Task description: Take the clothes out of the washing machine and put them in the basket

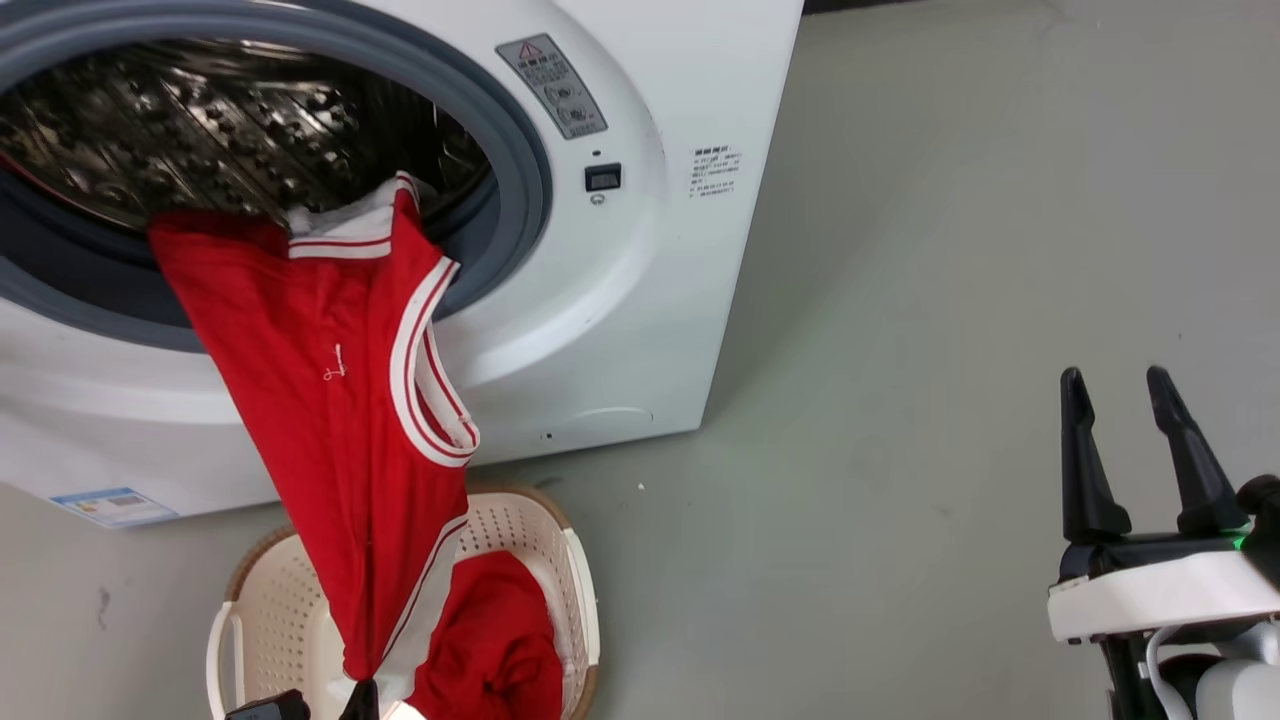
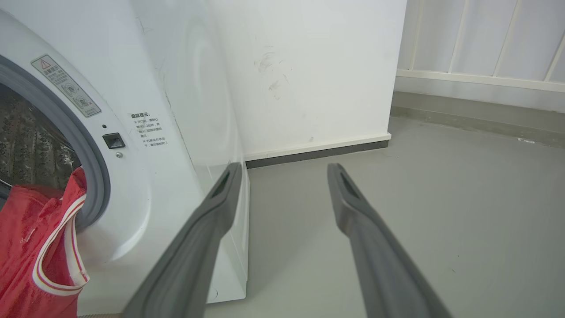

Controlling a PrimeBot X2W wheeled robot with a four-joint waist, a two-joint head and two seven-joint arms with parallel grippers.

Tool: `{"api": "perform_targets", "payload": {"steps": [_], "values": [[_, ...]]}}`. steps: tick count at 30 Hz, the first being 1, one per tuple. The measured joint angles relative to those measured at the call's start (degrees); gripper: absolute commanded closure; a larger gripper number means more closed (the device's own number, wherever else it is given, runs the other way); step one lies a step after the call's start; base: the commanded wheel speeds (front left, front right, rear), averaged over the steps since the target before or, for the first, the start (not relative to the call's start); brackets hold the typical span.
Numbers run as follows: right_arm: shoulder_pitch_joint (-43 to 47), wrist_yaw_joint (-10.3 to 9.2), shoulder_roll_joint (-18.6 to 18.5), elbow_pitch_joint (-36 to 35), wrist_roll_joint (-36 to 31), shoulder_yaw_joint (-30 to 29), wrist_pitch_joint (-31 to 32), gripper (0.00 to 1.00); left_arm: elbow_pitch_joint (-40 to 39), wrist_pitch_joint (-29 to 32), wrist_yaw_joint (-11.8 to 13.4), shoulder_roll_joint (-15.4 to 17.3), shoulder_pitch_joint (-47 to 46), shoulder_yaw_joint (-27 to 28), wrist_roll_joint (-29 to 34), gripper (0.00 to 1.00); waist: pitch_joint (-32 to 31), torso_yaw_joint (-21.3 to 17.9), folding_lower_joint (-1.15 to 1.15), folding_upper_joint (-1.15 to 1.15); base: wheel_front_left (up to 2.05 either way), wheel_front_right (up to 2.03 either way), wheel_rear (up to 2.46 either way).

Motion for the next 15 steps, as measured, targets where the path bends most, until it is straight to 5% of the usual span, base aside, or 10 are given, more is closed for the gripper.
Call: {"api": "perform_targets", "payload": {"steps": [15], "values": [[-6.4, 0.0, 0.0, -0.7, 1.1, 1.2, -2.1, 0.0, 22.5, -2.6, -4.2, 0.3, -19.1, 2.1, -0.1, 1.0, 13.5, -2.5, 0.02, 0.0, 0.0, 0.0, 0.0]]}}
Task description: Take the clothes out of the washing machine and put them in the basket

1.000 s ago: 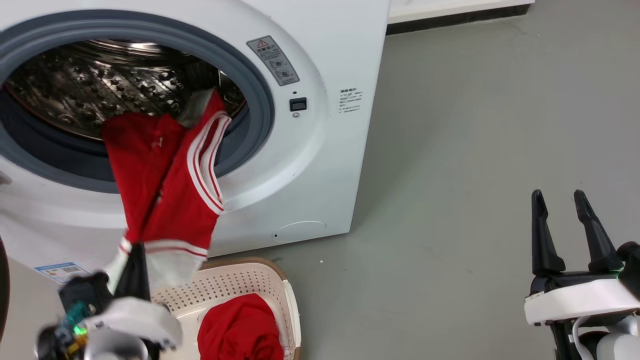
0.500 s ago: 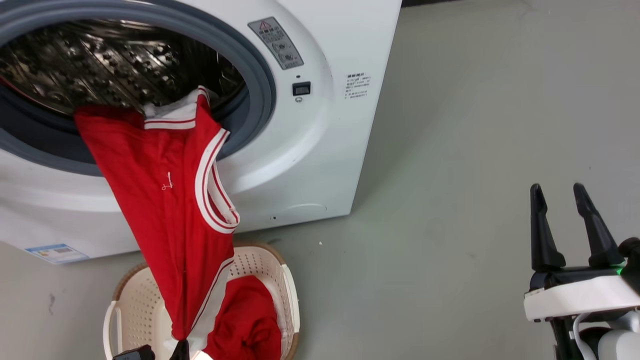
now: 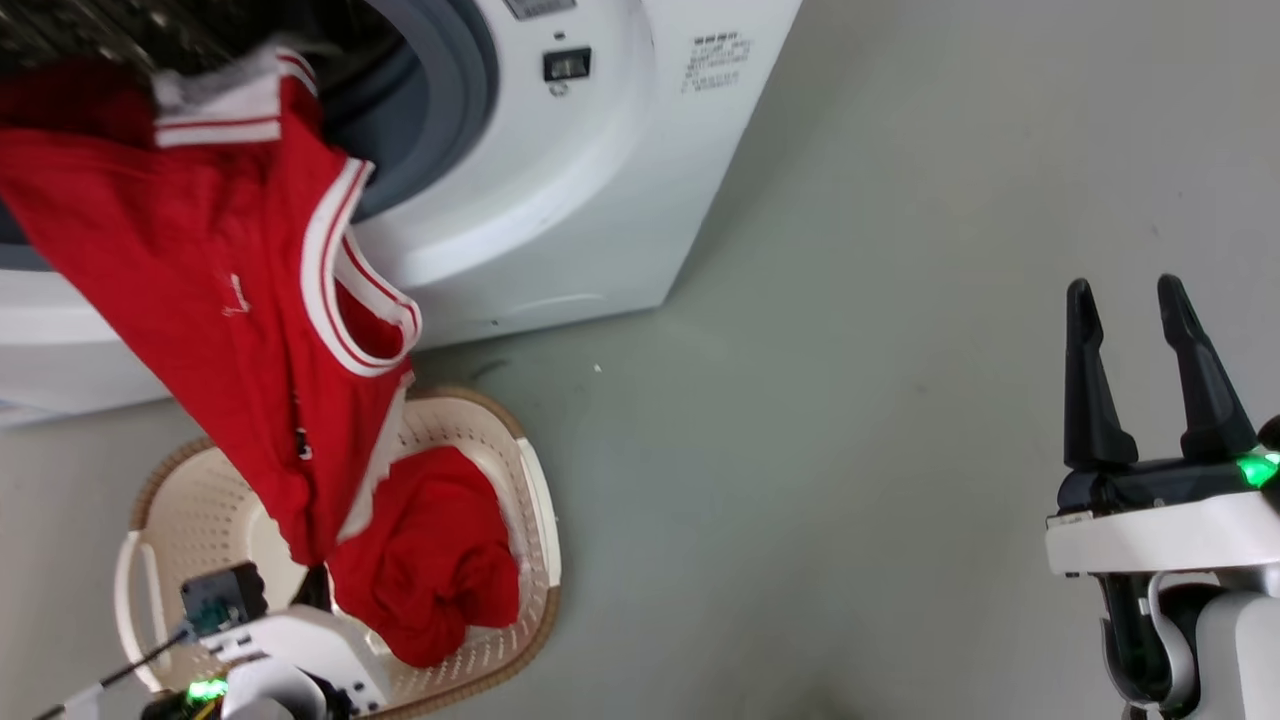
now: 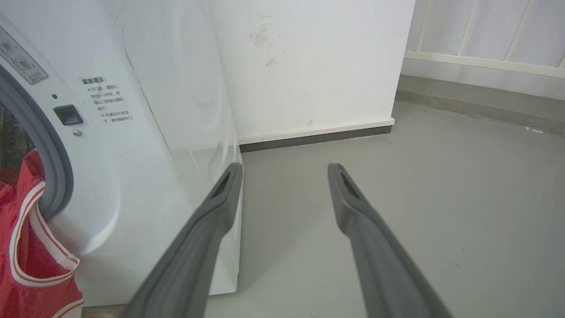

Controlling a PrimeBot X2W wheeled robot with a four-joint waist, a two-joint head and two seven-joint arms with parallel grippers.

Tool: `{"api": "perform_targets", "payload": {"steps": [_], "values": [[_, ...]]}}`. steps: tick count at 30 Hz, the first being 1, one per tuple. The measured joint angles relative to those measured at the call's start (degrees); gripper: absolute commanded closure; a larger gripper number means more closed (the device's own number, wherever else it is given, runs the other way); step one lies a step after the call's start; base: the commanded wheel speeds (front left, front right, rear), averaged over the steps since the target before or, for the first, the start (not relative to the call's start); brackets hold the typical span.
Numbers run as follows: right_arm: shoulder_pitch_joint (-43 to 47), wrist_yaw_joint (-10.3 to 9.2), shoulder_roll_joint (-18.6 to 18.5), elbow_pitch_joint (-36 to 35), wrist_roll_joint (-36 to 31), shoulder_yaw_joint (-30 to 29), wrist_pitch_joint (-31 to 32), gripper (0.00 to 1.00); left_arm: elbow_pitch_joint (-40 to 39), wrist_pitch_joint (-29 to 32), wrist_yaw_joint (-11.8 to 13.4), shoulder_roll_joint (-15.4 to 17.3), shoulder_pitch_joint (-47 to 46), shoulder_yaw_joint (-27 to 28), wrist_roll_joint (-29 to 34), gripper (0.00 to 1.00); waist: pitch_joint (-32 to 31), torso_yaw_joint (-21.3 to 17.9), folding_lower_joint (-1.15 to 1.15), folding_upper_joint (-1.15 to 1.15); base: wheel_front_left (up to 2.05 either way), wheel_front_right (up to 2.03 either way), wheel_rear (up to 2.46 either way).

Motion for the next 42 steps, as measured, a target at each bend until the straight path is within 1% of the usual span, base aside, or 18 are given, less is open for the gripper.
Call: {"api": "perform_targets", "payload": {"steps": [6, 12, 17, 22, 24, 25, 29, 36, 40, 42], "values": [[-1.6, 0.0, 0.0, 0.9, 0.6, 0.0, -1.5, 0.0, 6.9, -0.2, -2.0, 1.3, -6.9, 0.5, 0.4, 1.0, 5.5, -1.7, 0.0, 0.0, 0.0, 0.0, 0.0], [-3.0, 0.0, 0.0, 1.6, 1.3, 0.0, -2.8, 0.0, 11.4, -0.2, -3.3, 2.7, -13.2, 1.7, 0.4, 1.0, 9.5, -2.9, 0.0, 0.0, 0.0, 0.0, 0.0], [-4.0, 0.0, 0.0, 2.3, 1.4, 0.3, -3.4, 0.0, 15.1, -0.2, -4.9, 3.5, -17.6, 1.9, 0.0, 1.0, 11.3, -3.4, 0.0, 0.0, 0.0, 0.0, 0.0], [-4.9, 0.0, 0.0, 3.3, 1.9, 0.7, -4.0, 0.0, 18.6, 0.2, -6.1, 3.9, -20.6, 2.0, -0.6, 1.0, 11.7, -3.8, 0.0, 0.0, 0.0, 0.0, 0.0], [-4.9, 0.0, 0.0, 4.0, 2.0, 0.8, -4.1, 0.0, 19.6, 0.4, -6.4, 3.9, -20.9, 2.0, -0.9, 0.49, 11.4, -3.9, 0.0, 0.0, 0.0, 0.0, 0.0], [-4.9, 0.0, 0.0, 4.3, 2.0, 0.9, -4.2, 0.0, 20.0, 0.6, -6.6, 3.9, -20.9, 2.0, -1.0, 0.0, 11.1, -4.0, 0.0, 0.0, 0.0, 0.0, 0.0], [-4.9, 0.0, 0.0, 5.6, 2.2, 0.8, -4.7, 0.0, 21.0, 0.5, -7.0, 3.4, -20.4, 1.8, -1.3, 0.0, 9.2, -3.9, 0.0, 0.0, 0.0, 0.0, 0.0], [-3.9, 0.0, 0.0, 6.7, 1.8, 0.4, -4.9, 0.0, 20.6, -0.2, -7.7, 1.6, -15.8, 1.9, -1.2, 0.0, 3.6, -3.0, 0.0, 0.0, 0.0, 0.0, 0.0], [-2.5, 0.0, 0.0, 6.6, 0.9, -0.2, -4.3, 0.0, 15.5, -0.2, -7.6, 1.3, -12.7, 2.3, 0.4, 0.0, 0.0, -1.9, -0.01, 0.0, 0.0, 0.0, 0.0], [-1.6, 0.0, 0.0, 6.4, 0.6, -0.5, -3.8, 0.0, 11.9, -0.2, -6.9, 1.1, -11.0, 3.1, 1.7, 0.0, -1.8, -1.3, -0.01, 0.0, 0.0, 0.0, 0.0]]}}
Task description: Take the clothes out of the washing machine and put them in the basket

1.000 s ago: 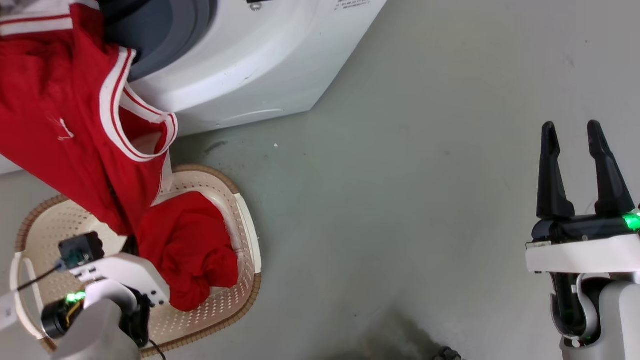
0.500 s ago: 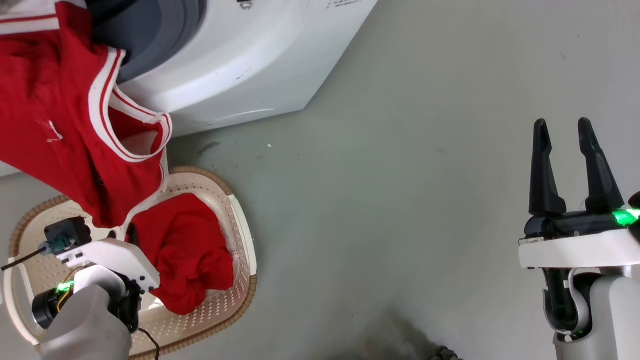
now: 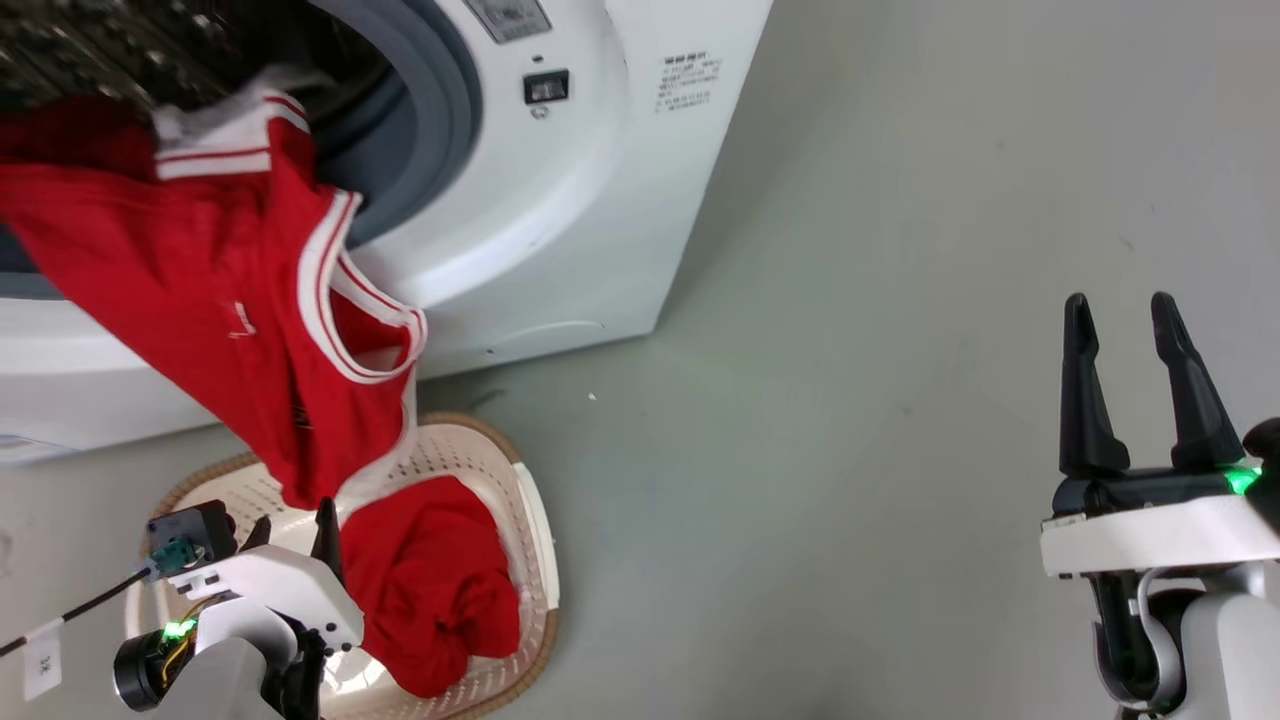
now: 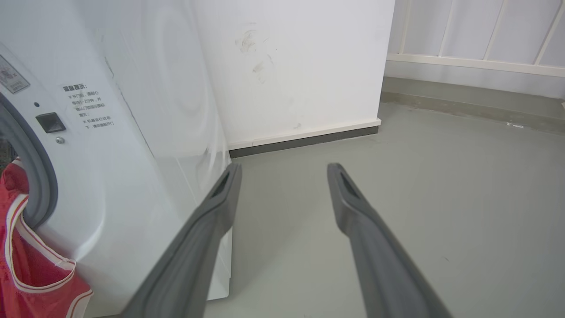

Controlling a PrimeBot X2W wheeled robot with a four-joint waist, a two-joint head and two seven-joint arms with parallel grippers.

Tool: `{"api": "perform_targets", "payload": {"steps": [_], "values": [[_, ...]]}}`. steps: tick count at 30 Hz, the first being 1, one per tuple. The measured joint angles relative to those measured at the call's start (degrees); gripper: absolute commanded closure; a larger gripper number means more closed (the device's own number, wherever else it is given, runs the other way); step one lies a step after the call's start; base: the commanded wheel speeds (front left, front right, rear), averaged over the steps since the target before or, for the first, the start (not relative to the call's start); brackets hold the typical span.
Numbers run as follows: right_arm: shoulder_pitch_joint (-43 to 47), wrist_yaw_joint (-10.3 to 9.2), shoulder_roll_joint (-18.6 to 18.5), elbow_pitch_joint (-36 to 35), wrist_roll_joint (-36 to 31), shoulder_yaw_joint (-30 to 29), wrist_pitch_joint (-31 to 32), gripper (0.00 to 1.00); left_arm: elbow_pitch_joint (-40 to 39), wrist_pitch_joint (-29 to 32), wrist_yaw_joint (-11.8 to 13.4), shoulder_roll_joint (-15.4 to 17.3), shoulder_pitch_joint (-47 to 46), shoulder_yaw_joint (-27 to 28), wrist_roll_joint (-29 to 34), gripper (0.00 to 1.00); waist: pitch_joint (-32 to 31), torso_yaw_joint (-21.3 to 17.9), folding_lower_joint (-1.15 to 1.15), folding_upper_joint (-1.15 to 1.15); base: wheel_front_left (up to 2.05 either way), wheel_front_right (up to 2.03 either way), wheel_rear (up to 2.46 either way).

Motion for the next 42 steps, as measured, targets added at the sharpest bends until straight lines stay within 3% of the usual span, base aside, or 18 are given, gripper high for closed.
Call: {"api": "perform_targets", "payload": {"steps": [9, 15, 20, 27, 42], "values": [[2.9, 0.0, 0.0, -2.1, -0.8, -1.0, 2.3, 0.0, -17.9, -0.1, 3.0, -1.0, 7.1, 5.2, 7.4, 0.0, -6.0, 2.9, 0.0, 0.0, 0.0, 0.0, 0.0], [4.2, 0.0, 0.0, -3.2, -0.7, -1.2, 3.0, 0.0, -26.1, -0.2, 3.1, -1.4, 8.1, 7.1, 12.6, 0.0, -7.4, 3.4, -0.01, 0.0, 0.0, 0.0, 0.0], [4.2, 0.0, 0.0, -3.7, -0.1, -0.6, 3.3, 0.0, -22.8, 1.1, 1.3, 0.0, 4.3, 5.1, 14.4, 0.0, -6.5, 2.4, -0.01, 0.0, 0.0, 0.0, 0.0], [4.1, 0.0, 0.0, -2.4, 1.6, 0.4, 2.1, 0.0, -15.1, 10.5, -0.9, 4.4, -4.0, 3.8, 14.2, 0.0, -4.1, -0.2, -0.01, 0.0, 0.0, 0.0, 0.0], [1.2, 0.0, 0.0, 1.2, 4.0, 2.6, -0.9, 0.0, -5.5, 21.6, -2.0, 11.2, -16.3, 2.6, 13.8, 0.0, 2.4, -4.5, 0.0, 0.0, 0.0, 0.0, 0.0]]}}
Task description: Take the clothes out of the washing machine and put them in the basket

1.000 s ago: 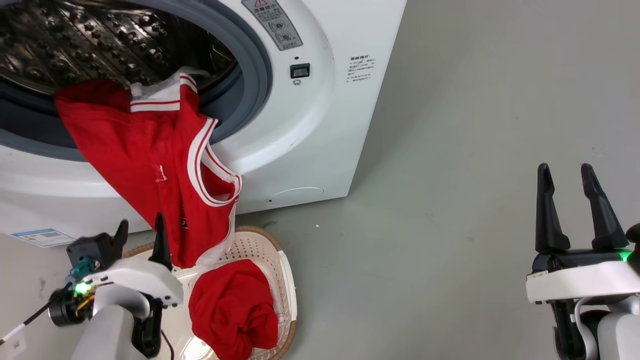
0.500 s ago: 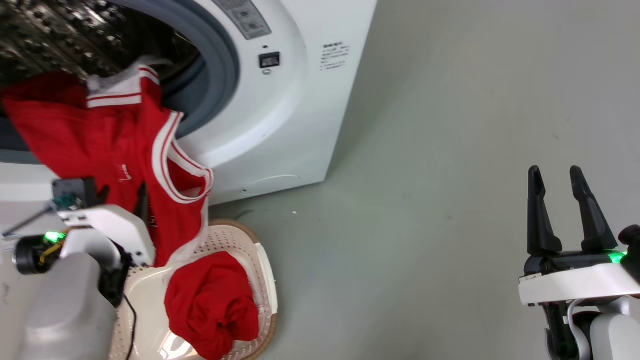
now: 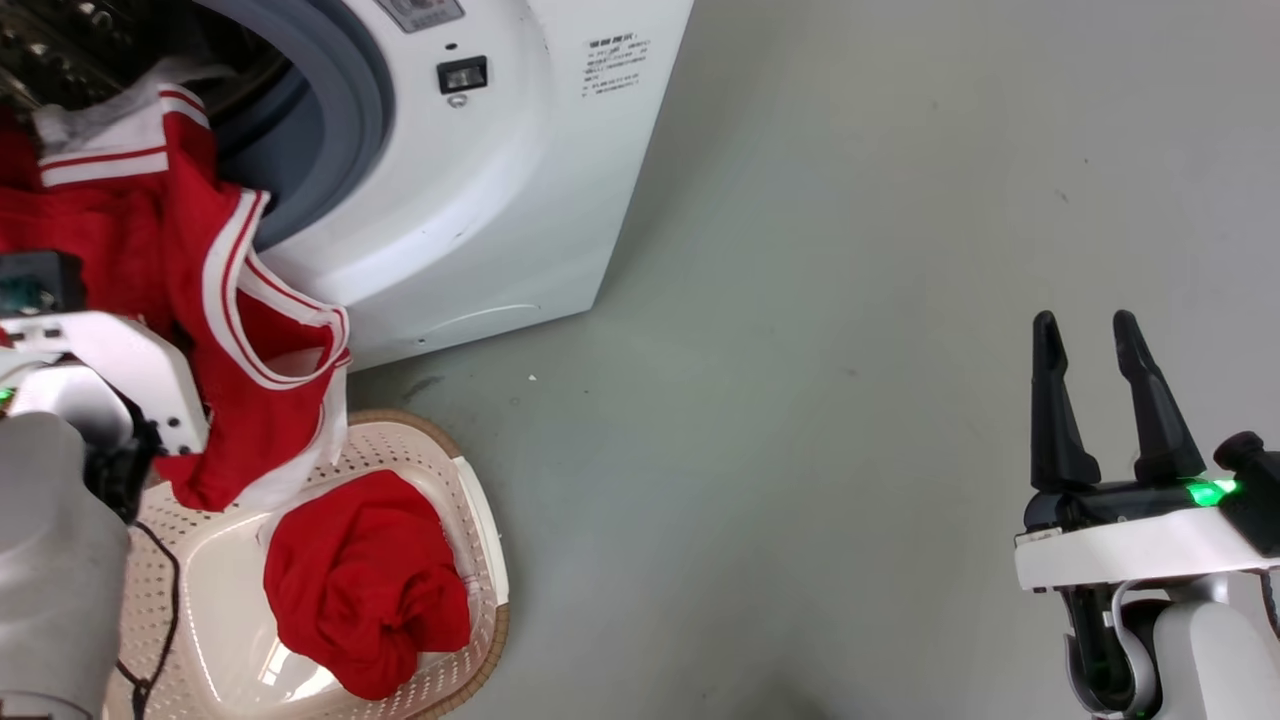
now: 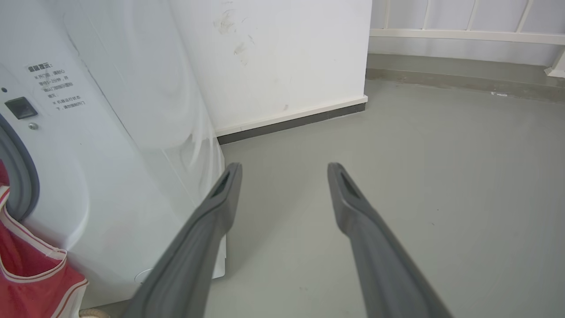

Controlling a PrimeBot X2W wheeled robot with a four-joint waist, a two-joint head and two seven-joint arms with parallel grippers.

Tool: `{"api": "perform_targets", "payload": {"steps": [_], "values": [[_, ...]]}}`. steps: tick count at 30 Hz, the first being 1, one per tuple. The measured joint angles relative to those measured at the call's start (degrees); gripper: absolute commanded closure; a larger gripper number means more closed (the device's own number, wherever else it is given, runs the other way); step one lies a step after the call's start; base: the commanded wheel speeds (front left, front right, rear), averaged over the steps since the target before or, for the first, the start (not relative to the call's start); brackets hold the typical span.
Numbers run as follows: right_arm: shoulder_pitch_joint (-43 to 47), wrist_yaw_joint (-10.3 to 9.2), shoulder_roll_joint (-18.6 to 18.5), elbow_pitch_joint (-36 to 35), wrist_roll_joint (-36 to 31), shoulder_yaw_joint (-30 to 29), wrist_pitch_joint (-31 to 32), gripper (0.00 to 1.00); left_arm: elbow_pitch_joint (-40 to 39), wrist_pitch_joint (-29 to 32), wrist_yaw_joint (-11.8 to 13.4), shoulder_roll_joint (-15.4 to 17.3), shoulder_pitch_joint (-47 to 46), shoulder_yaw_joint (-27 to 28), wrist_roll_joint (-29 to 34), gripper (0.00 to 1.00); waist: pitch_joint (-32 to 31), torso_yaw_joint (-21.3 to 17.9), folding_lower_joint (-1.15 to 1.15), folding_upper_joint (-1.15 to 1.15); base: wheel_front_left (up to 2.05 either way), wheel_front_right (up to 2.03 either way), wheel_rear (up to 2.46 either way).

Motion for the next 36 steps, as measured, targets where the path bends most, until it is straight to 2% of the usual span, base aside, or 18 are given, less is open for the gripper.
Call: {"api": "perform_targets", "payload": {"steps": [7, 8, 9, 10, 14, 23, 31, 36], "values": [[-0.8, 0.0, 0.0, 1.4, 0.9, 0.7, -0.7, 0.0, 2.5, 0.7, 0.5, 1.1, -2.2, -0.3, 0.0, 0.0, 1.1, -1.0, 0.0, 0.0, 0.0, 0.0, 0.0], [-1.0, 0.0, 0.0, 1.9, 1.0, 0.8, -0.8, 0.0, 3.5, 0.7, 0.7, 1.3, -2.7, -0.6, 0.1, 0.2, 1.1, -1.2, 0.0, 0.0, 0.0, 0.0, 0.0], [-1.1, 0.0, 0.0, 1.9, 1.0, 0.8, -0.8, 0.0, 3.7, 0.6, 0.7, 1.3, -2.8, -0.7, 0.1, 0.64, 1.1, -1.3, 0.0, 0.0, 0.0, 0.0, 0.0], [-1.2, 0.0, 0.0, 2.1, 1.0, 0.8, -0.9, 0.0, 4.0, 0.6, 0.8, 1.3, -3.0, -0.8, 0.1, 1.0, 1.1, -1.3, 0.0, 0.0, 0.0, 0.0, 0.0], [-1.2, 0.0, 0.0, 2.3, 1.0, 0.6, -1.0, 0.0, 4.7, -0.6, 1.0, 1.7, -3.2, -0.9, -0.1, 1.0, 0.7, -1.2, 0.0, 0.0, 0.0, 0.0, 0.0], [-0.9, 0.0, 0.0, 2.4, -0.4, -0.7, -1.1, 0.0, 4.3, -8.0, 1.3, -1.4, -0.3, -0.7, -1.3, 1.0, -2.6, 0.6, 0.0, 0.0, 0.0, 0.0, 0.0], [1.0, 0.0, 0.0, 1.5, -2.0, -2.3, 0.0, 0.0, 0.8, -16.7, 2.3, -3.9, 5.3, -0.1, -2.7, 1.0, -7.2, 3.1, 0.0, 0.0, 0.0, 0.0, 0.0], [2.7, 0.0, 0.0, 0.0, -3.3, -3.2, 1.5, 0.0, -3.2, -19.7, 3.1, -5.9, 10.5, 0.0, -3.2, 1.0, -10.4, 4.7, 0.0, 0.0, 0.0, 0.0, 0.0]]}}
